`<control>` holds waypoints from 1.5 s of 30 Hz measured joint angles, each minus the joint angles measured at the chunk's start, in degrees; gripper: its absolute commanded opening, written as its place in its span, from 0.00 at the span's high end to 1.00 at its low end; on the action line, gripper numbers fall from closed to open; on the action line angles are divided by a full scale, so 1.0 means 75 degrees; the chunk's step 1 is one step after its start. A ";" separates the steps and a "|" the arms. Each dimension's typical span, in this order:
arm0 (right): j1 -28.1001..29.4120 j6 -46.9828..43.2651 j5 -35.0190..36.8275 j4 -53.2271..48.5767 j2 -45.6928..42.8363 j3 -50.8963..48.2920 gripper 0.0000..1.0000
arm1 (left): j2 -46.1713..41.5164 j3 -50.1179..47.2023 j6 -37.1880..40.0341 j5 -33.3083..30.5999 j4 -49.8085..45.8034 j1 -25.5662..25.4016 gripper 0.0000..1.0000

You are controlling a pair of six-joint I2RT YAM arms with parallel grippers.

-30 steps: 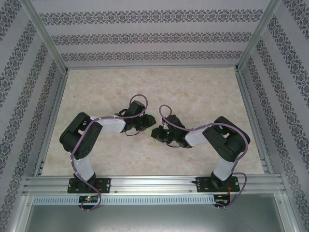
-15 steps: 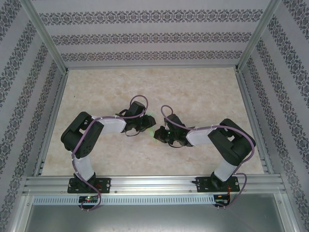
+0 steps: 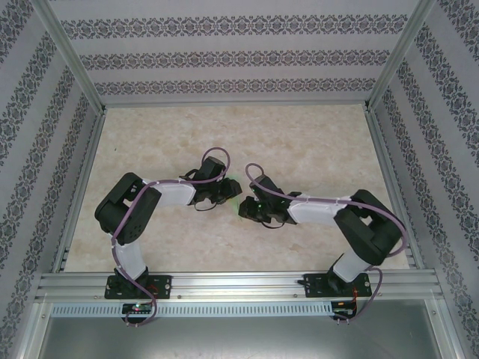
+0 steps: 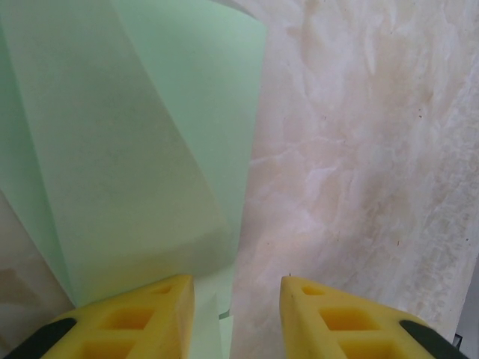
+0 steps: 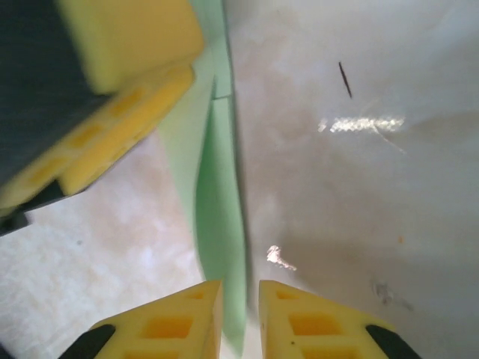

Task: Fold a paper plane with a square sheet of paper (pick it up from the middle)
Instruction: Fold the wing for the fifth time at the center of the table.

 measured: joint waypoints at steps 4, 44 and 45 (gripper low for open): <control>-0.0233 -0.0055 -0.0236 0.0300 -0.0513 -0.0012 0.88 | 0.0006 0.0003 0.0026 0.0000 0.0000 0.0003 0.63; -0.0641 0.0743 -0.2189 0.2474 0.0994 -0.0836 0.95 | 0.0140 0.0175 0.0085 0.0087 -0.0032 0.0015 0.64; -0.0641 0.0726 -0.2226 0.2445 0.0997 -0.0845 0.95 | 0.0140 0.0175 0.0085 0.0087 -0.0032 0.0015 0.64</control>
